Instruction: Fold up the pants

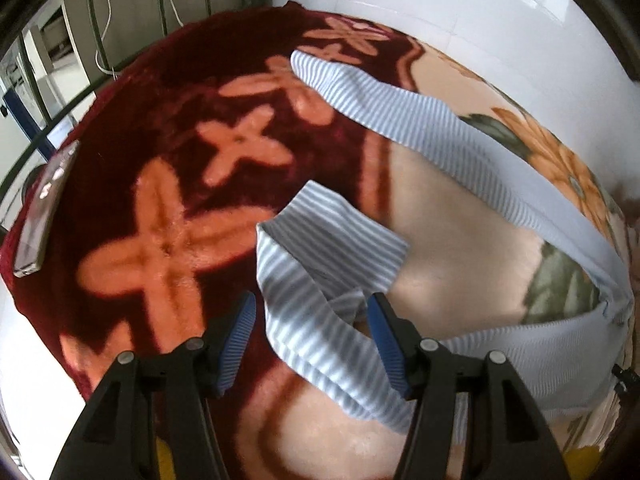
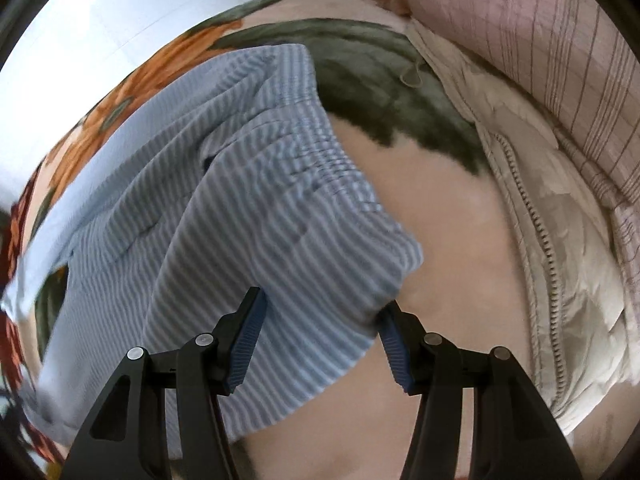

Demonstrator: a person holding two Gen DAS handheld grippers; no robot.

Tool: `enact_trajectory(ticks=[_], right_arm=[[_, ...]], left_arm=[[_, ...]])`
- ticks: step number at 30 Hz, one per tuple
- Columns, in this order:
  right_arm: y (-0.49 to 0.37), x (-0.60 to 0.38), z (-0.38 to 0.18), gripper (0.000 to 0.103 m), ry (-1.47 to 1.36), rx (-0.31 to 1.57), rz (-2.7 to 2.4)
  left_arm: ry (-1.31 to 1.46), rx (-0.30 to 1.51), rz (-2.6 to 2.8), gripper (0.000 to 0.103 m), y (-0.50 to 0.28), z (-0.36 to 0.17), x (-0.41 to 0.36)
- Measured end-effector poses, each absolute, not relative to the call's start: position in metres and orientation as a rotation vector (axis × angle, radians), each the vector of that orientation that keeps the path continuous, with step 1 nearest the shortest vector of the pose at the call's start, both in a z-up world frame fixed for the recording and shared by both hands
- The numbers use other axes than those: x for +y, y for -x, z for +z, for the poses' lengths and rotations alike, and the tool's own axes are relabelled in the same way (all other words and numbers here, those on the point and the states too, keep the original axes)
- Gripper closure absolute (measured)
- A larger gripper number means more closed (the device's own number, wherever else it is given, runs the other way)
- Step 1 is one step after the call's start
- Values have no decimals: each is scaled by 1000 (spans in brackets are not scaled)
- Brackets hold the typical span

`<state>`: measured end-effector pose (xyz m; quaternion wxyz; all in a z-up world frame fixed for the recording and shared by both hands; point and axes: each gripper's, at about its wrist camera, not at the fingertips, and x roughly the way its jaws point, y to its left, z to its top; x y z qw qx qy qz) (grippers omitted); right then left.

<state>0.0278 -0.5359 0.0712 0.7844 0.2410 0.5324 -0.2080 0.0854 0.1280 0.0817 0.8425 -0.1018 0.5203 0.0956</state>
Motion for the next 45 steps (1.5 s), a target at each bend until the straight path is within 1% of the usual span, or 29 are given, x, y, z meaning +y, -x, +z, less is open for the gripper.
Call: enact_trajectory(ticks=[3, 4, 6, 7, 8, 12, 19, 23, 26, 30, 31, 33, 38, 42, 45], right_arm=[[-32, -538, 69, 48, -533, 1148, -473], [-32, -537, 70, 51, -523, 1146, -479], [-31, -535, 72, 74, -510, 1142, -472], [-31, -535, 74, 82, -509, 1138, -467], [-29, -533, 76, 92, -512, 1136, -463], [-18, -532, 86, 95, -467, 1131, -494], [11, -554, 89, 96, -426, 1164, -600], [15, -565, 81, 95, -467, 1191, -584], [14, -555, 89, 92, -407, 1175, -590], [11, -531, 113, 77, -305, 1120, -615], [11, -524, 119, 76, -284, 1103, -613], [10, -508, 133, 69, -242, 1072, -595], [-13, -457, 148, 65, -212, 1048, -398], [-45, -413, 140, 64, -217, 1072, -228], [-70, -379, 128, 64, -150, 1083, -152]], left_arm=[[227, 1111, 203, 42, -89, 73, 127], [227, 1115, 203, 42, -89, 71, 126], [221, 1121, 197, 42, -89, 67, 123], [218, 1123, 194, 42, -88, 66, 122], [216, 1125, 190, 42, -87, 65, 121], [213, 1134, 185, 42, -84, 62, 121], [238, 1143, 164, 42, -73, 63, 121], [225, 1132, 150, 42, -68, 68, 119], [227, 1126, 151, 42, -70, 72, 120], [211, 1106, 151, 42, -76, 81, 124], [206, 1100, 148, 42, -78, 83, 124], [199, 1089, 144, 41, -83, 87, 126], [191, 1075, 142, 39, -103, 92, 131], [179, 1059, 135, 39, -122, 95, 132], [153, 1051, 131, 39, -136, 94, 130]])
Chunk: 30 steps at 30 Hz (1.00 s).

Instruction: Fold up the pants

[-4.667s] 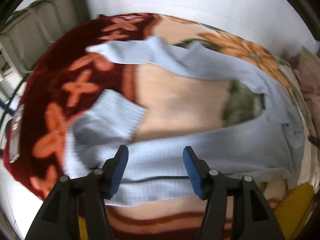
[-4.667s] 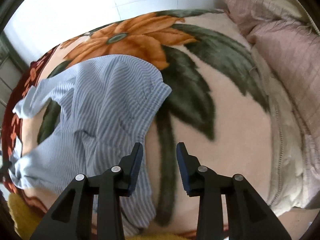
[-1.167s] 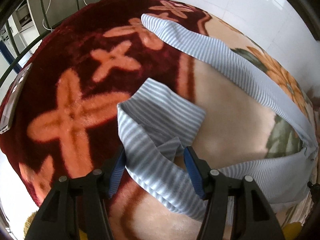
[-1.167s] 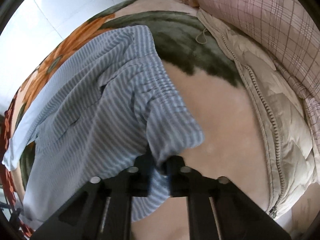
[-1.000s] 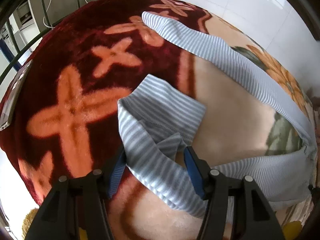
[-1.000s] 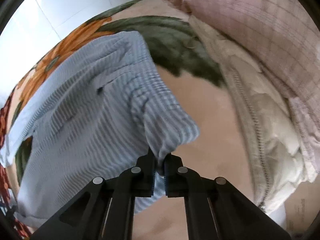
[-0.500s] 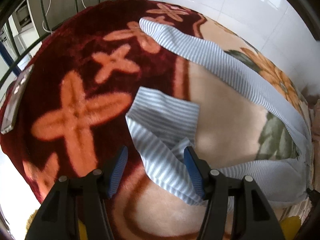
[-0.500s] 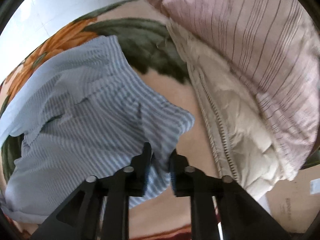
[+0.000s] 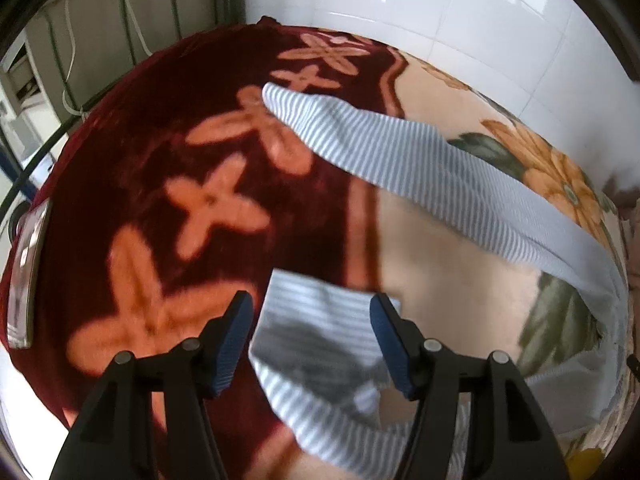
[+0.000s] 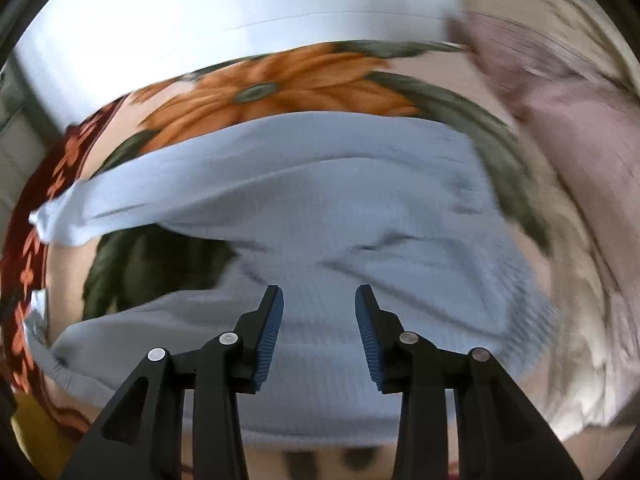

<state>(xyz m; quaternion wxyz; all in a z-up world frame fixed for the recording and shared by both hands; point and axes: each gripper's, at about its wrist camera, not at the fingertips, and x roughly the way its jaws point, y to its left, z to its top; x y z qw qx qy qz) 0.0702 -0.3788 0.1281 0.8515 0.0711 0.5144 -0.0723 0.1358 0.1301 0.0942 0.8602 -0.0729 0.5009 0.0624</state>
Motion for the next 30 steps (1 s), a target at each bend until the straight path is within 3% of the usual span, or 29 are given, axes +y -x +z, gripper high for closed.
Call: enact_trajectory(ticks=[9, 16, 17, 19, 20, 26, 30], right_arm=[[-132, -336, 78, 64, 13, 1143, -137], [-135, -338, 50, 64, 41, 1129, -175], [-133, -341, 52, 69, 16, 1126, -175], [-130, -348, 59, 92, 5, 1130, -202], [-130, -353, 61, 95, -10, 1134, -196], [-104, -371, 68, 96, -58, 1136, -163], [-101, -362, 51, 96, -10, 1121, -180]], left_arm=[[153, 1059, 141, 39, -169, 81, 139], [197, 1054, 151, 39, -187, 70, 157], [196, 1052, 160, 39, -189, 69, 159], [199, 1050, 171, 39, -194, 68, 163], [201, 1050, 173, 39, -198, 68, 165], [243, 1005, 166, 38, -216, 69, 171], [437, 977, 109, 37, -235, 61, 176]])
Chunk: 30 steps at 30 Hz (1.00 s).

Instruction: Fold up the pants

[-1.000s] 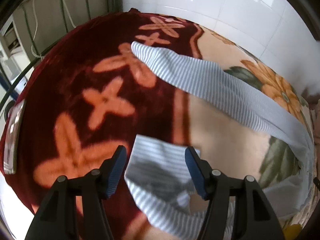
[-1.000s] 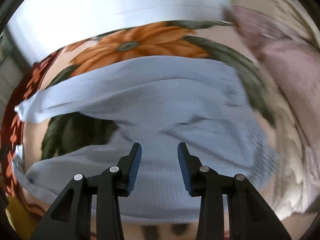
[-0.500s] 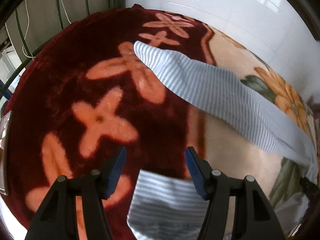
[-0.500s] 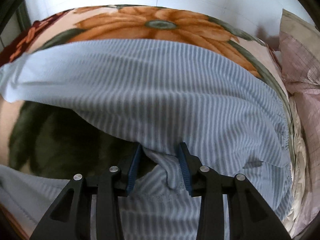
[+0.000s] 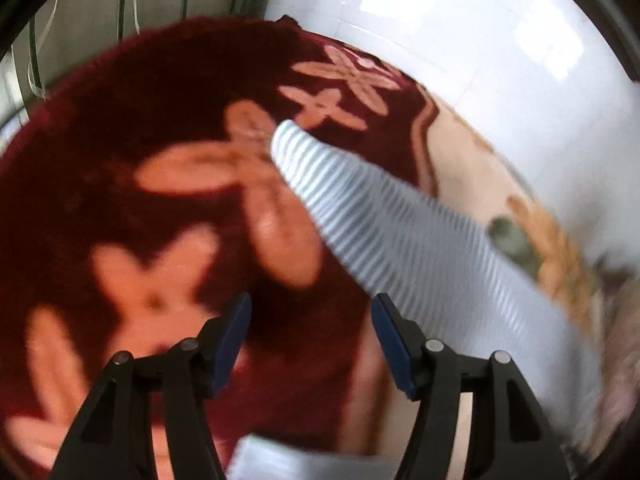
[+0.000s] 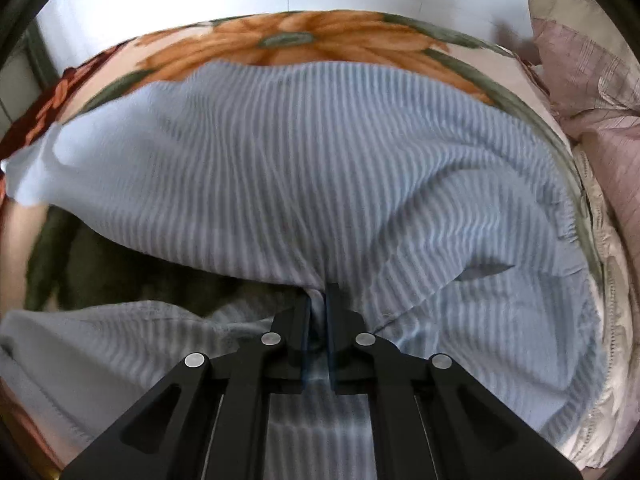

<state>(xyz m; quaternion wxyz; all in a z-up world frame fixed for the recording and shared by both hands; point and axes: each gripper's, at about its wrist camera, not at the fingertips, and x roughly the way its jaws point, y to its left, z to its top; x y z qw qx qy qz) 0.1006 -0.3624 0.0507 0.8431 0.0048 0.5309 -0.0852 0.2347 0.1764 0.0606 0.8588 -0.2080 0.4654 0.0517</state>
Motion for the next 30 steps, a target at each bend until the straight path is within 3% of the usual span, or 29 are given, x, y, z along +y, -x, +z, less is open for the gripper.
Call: enact_trajectory(ticks=[8, 11, 12, 14, 20, 23, 26, 30], right_arm=[[-97, -350, 49, 95, 57, 1073, -238], [-97, -353, 51, 95, 21, 1055, -238], [-97, -353, 52, 95, 11, 1047, -236], [-96, -354, 58, 95, -19, 1021, -206], [-98, -351, 71, 95, -55, 973, -123], [-100, -358, 67, 95, -98, 1001, -119], [-97, -356, 72, 92, -95, 989, -105], [-93, -345, 79, 84, -84, 986, -94]], left_arm=[[459, 920, 167, 40, -278, 57, 163], [376, 914, 223, 80, -287, 58, 156], [373, 908, 208, 89, -288, 59, 156], [351, 884, 209, 94, -283, 67, 154], [199, 821, 326, 93, -267, 100, 158], [127, 877, 380, 81, -271, 95, 166], [104, 863, 443, 58, -262, 95, 182], [170, 880, 438, 54, -254, 90, 210]])
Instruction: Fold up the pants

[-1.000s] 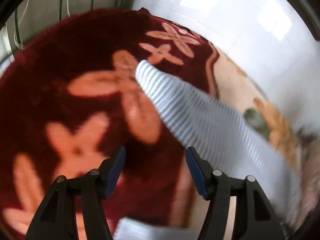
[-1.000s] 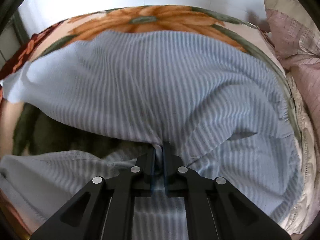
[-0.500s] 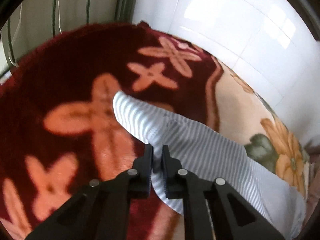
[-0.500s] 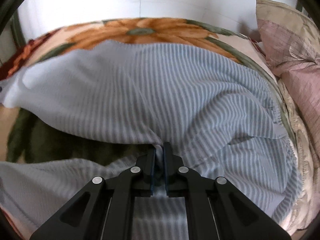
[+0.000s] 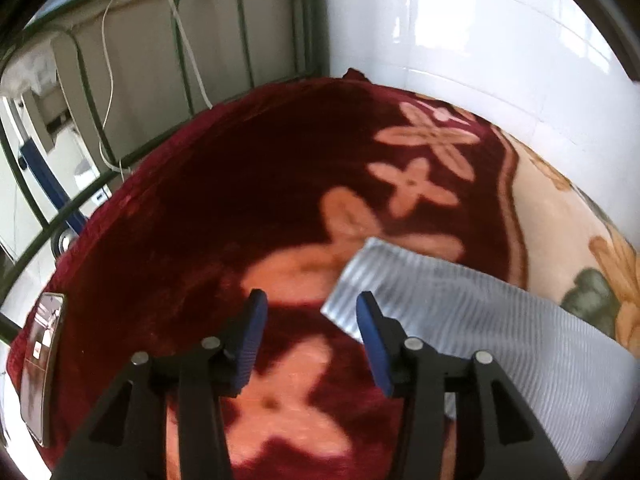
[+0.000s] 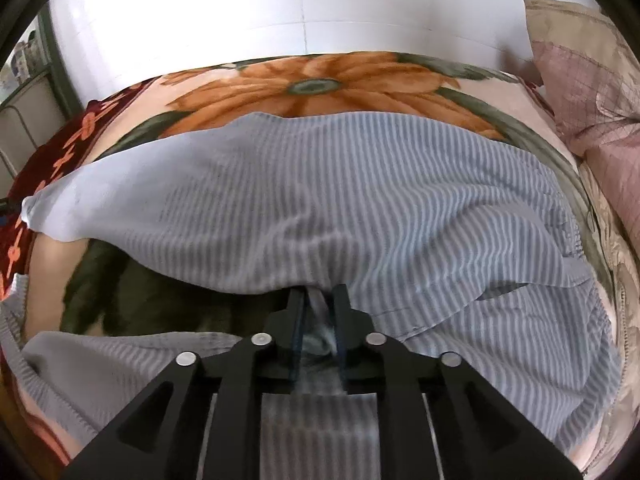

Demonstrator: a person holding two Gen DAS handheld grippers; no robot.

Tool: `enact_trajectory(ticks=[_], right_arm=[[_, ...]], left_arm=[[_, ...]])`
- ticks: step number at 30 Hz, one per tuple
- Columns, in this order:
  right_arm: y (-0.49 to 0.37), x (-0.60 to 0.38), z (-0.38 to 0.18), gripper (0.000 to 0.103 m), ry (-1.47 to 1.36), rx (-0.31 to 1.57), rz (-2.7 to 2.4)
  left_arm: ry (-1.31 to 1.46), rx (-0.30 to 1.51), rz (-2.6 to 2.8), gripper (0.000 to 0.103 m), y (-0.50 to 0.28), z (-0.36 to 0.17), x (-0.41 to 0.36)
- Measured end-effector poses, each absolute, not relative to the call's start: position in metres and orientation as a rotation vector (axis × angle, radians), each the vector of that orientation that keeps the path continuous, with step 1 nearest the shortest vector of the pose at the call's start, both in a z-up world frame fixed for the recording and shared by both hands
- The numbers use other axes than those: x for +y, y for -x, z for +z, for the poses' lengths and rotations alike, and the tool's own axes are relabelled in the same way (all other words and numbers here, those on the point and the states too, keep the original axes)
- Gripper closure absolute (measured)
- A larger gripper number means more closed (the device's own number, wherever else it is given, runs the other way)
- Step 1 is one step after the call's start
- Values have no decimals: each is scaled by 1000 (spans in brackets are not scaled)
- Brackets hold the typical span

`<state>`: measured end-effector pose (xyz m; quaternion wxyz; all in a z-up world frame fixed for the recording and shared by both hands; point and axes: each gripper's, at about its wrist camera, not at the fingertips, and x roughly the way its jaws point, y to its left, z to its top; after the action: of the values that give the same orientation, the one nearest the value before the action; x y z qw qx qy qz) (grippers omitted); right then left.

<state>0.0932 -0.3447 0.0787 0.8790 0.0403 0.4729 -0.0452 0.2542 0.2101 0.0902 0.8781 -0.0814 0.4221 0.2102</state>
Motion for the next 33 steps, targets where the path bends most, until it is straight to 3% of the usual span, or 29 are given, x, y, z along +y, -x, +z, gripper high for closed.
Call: enact_trajectory(ticks=[8, 14, 19, 24, 28, 30, 31, 32, 33], right_arm=[[-92, -316, 77, 80, -59, 978, -45], [-95, -307, 70, 80, -25, 982, -30], [-95, -303, 65, 80, -32, 980, -16], [-95, -302, 63, 80, -31, 972, -15], [-94, -303, 62, 80, -39, 970, -14], [-94, -303, 62, 80, -40, 970, -13], [-95, -303, 62, 80, -42, 969, -15], [-95, -303, 62, 80, -44, 969, -16], [-95, -303, 62, 80, -45, 969, -17]], left_arm=[[258, 922, 368, 53, -261, 72, 227], [491, 868, 246, 48, -273, 66, 229], [417, 867, 242, 48, -284, 68, 207], [568, 841, 70, 48, -285, 65, 195], [530, 856, 67, 49, -287, 62, 178], [488, 852, 55, 57, -286, 63, 168], [465, 851, 46, 65, -286, 64, 163], [445, 849, 38, 80, -286, 65, 160], [416, 844, 33, 83, -285, 67, 156]])
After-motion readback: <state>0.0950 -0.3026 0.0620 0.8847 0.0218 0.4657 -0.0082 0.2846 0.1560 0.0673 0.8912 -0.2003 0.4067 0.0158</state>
